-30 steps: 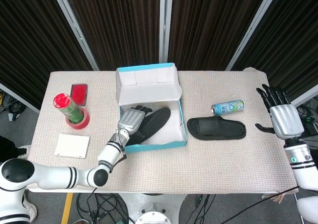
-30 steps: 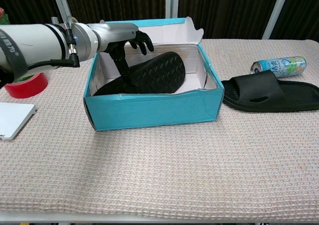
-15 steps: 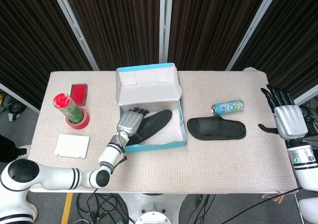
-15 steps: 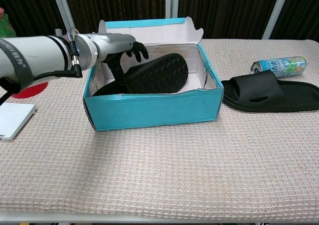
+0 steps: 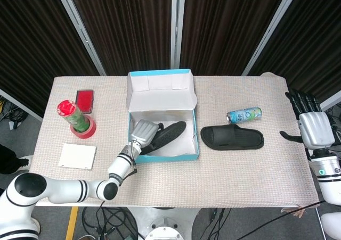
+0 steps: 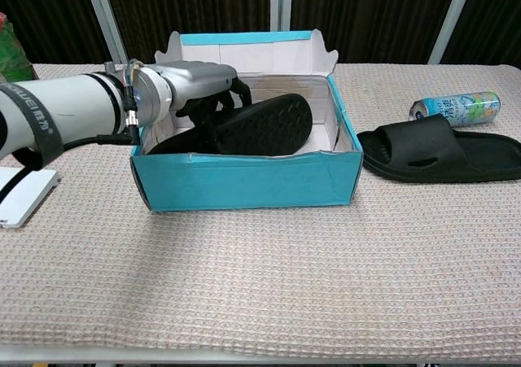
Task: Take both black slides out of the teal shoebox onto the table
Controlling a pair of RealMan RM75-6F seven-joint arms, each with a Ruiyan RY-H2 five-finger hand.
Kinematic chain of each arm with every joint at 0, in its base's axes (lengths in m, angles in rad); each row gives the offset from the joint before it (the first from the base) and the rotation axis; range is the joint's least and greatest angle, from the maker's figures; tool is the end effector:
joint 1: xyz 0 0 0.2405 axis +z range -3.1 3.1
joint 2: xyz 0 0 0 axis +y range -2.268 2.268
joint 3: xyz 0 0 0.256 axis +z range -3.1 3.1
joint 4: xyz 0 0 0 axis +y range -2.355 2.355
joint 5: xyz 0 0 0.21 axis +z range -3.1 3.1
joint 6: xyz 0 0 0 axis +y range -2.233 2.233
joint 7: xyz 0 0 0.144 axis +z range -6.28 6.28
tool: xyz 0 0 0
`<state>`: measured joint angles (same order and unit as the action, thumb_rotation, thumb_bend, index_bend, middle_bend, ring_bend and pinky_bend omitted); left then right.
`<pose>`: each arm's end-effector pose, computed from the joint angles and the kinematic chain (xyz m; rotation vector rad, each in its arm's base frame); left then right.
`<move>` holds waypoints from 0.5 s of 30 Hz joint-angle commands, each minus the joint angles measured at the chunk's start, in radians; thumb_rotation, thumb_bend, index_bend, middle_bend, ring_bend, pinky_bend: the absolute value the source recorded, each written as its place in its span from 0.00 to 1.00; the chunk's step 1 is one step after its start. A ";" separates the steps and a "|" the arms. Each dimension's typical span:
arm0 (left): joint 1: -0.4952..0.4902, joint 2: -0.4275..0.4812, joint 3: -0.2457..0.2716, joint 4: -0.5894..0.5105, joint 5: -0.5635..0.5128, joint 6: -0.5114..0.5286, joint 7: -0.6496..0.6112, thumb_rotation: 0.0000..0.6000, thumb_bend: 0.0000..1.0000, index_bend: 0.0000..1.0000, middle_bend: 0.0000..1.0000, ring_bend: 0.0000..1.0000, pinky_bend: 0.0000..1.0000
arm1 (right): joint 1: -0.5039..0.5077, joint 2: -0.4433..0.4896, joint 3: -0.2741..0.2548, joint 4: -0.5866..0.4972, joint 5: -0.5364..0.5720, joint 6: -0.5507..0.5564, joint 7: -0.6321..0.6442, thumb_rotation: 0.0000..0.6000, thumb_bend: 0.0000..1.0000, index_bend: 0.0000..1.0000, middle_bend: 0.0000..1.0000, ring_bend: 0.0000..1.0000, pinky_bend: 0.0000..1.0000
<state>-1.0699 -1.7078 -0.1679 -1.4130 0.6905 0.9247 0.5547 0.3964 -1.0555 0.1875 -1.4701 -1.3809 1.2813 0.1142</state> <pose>-0.0641 0.3646 -0.0732 -1.9800 -0.9700 -0.8168 -0.2763 -0.3099 0.2025 1.4535 -0.7469 1.0109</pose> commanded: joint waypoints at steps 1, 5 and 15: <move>0.044 0.017 0.003 0.012 0.145 0.002 -0.120 1.00 0.45 0.63 0.69 0.69 0.88 | -0.002 0.001 0.002 -0.003 0.000 0.003 0.001 1.00 0.00 0.00 0.00 0.00 0.00; 0.081 0.053 -0.003 -0.003 0.258 0.010 -0.231 1.00 0.45 0.63 0.69 0.69 0.89 | -0.004 0.003 0.006 -0.010 -0.003 0.007 0.002 1.00 0.00 0.00 0.00 0.00 0.00; 0.148 0.137 -0.060 -0.085 0.395 0.058 -0.434 1.00 0.45 0.63 0.69 0.69 0.89 | -0.010 0.014 0.014 -0.037 -0.012 0.022 -0.004 1.00 0.00 0.00 0.00 0.00 0.00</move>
<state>-0.9443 -1.5919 -0.2064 -1.4713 1.0527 0.9509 0.1609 0.3869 -1.0426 0.2009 -1.5066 -1.3921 1.3025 0.1109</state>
